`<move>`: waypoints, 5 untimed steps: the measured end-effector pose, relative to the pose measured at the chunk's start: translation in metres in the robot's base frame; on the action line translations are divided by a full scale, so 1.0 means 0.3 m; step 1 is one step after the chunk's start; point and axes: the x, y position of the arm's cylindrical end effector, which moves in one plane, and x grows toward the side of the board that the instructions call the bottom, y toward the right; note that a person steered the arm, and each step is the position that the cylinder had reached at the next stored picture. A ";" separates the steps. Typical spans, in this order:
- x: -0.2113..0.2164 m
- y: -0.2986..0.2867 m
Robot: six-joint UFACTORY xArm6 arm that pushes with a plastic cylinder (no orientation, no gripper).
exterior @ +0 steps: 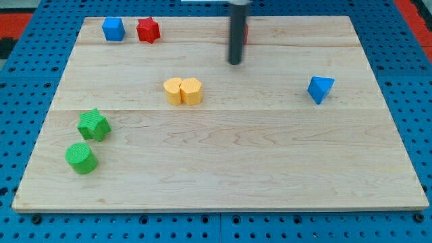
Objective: Push the blue cube to the bottom left of the red star
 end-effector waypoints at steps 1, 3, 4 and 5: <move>0.000 -0.359; -0.130 -0.923; -0.224 -0.985; -0.368 -0.893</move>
